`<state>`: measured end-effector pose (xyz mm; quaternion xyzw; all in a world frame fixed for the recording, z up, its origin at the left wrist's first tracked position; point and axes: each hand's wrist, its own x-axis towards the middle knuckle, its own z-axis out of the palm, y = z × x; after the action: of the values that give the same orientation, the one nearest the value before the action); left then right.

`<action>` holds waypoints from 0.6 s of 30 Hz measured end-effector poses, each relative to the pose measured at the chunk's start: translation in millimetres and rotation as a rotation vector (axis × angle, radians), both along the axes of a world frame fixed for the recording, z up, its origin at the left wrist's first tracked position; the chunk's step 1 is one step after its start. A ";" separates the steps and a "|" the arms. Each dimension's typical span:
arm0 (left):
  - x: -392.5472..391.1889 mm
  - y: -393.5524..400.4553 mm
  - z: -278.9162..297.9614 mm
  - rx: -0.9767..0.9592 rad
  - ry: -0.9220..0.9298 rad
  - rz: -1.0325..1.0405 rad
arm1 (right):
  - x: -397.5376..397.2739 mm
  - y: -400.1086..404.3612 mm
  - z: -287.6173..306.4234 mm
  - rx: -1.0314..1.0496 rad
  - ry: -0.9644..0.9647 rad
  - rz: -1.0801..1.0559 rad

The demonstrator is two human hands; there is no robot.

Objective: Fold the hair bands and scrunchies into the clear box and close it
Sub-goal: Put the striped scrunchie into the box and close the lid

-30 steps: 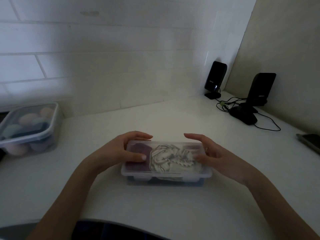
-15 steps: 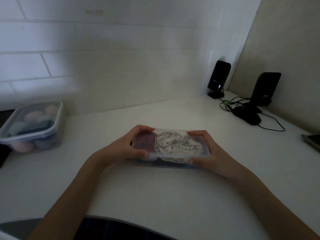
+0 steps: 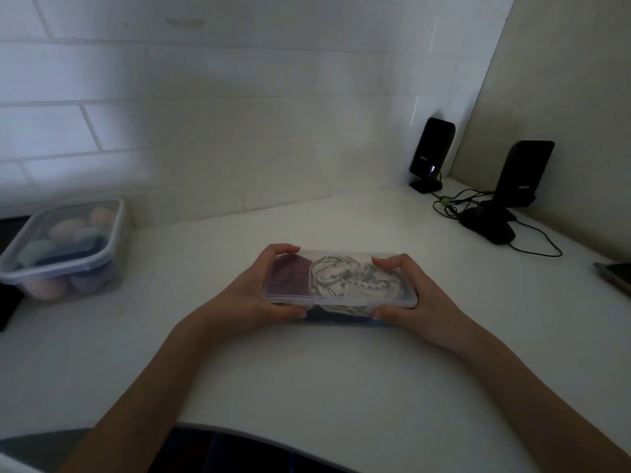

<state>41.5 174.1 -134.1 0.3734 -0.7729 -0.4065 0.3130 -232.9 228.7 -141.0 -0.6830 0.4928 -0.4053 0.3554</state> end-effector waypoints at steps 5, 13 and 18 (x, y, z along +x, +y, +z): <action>4.0 -2.5 -4.0 0.028 -0.036 0.043 | 3.0 -2.5 3.8 0.005 0.073 -0.023; 25.0 -7.8 -8.0 -0.226 -0.232 0.355 | 45.5 -40.8 2.9 -0.018 0.072 -0.105; 57.6 -33.4 -12.3 -0.681 -0.410 0.468 | 91.5 -90.2 11.4 -0.090 0.216 -0.088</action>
<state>99.1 140.7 -146.4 0.4865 -0.8033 0.0347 0.3418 -141.4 138.6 -129.6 -0.7157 0.5391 -0.3663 0.2510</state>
